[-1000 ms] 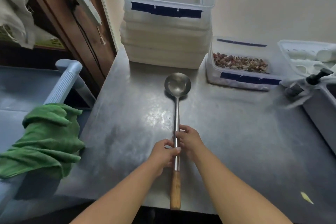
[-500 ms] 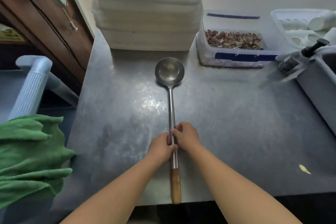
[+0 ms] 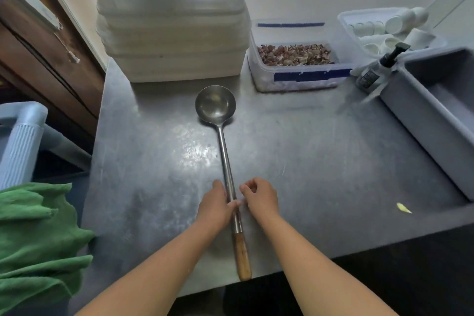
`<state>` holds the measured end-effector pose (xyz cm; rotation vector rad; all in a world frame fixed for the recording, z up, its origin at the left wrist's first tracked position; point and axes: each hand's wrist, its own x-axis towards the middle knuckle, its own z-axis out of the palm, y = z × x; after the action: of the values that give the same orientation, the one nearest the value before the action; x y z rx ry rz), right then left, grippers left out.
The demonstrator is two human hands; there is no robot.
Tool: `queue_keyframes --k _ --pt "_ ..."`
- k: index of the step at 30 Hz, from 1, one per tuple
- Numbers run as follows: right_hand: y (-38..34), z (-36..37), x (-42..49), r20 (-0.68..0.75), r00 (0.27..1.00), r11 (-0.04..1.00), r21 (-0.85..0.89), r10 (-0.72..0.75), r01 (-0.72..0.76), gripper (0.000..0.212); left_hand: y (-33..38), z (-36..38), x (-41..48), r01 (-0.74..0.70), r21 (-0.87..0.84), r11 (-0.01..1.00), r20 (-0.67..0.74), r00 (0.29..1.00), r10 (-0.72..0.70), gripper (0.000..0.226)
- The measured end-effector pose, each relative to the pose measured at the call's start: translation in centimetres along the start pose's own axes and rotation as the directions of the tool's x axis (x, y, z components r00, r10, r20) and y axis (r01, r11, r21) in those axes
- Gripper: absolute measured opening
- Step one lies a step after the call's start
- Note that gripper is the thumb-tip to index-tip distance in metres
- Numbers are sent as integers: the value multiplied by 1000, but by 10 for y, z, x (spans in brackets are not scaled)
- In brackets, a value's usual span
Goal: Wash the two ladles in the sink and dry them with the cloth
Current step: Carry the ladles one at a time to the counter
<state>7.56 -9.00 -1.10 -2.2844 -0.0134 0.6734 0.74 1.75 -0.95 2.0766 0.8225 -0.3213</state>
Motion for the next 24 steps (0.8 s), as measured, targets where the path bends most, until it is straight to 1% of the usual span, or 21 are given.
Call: queue_keyframes --k 2,5,8,12,13,15,17,18,19,21,23,24 --pt "13 -20 -12 -24 1000 1000 -11 9 -9 12 9 -1 -6 -81 101 992 30 997 78 27" --pt "40 -55 -33 -72 996 997 -36 60 -63 15 29 9 -15 -227 282 932 168 968 185 20" --pt "82 -98 -69 -164 977 990 -7 138 -141 17 64 40 -36 -406 385 829 343 896 280 19" --pt "151 -153 -144 -324 912 968 82 252 -239 17 119 102 -89 -611 425 668 498 774 391 17" --pt "172 -165 -168 -374 881 957 133 289 -257 18 133 122 -109 -667 417 618 540 728 422 17" --pt "219 -186 -222 -453 815 931 224 360 -287 22 155 168 -156 -782 394 483 619 614 489 15" --pt "266 -205 -281 -516 743 904 281 426 -323 27 169 216 -211 -852 358 382 675 519 524 14" --pt "290 -214 -312 -554 695 889 303 457 -343 28 175 241 -241 -883 332 333 700 467 540 15" --pt "313 -220 -344 -594 638 871 328 490 -365 29 178 265 -273 -913 299 278 732 406 547 17" --pt "359 -227 -415 -664 481 817 412 573 -405 29 182 315 -343 -967 205 154 796 256 549 19" --pt "393 -225 -470 -687 359 764 473 632 -439 30 180 348 -403 -992 118 52 843 128 523 18" --pt "410 -221 -500 -683 303 732 513 665 -449 31 177 366 -435 -998 68 -11 866 53 498 18"
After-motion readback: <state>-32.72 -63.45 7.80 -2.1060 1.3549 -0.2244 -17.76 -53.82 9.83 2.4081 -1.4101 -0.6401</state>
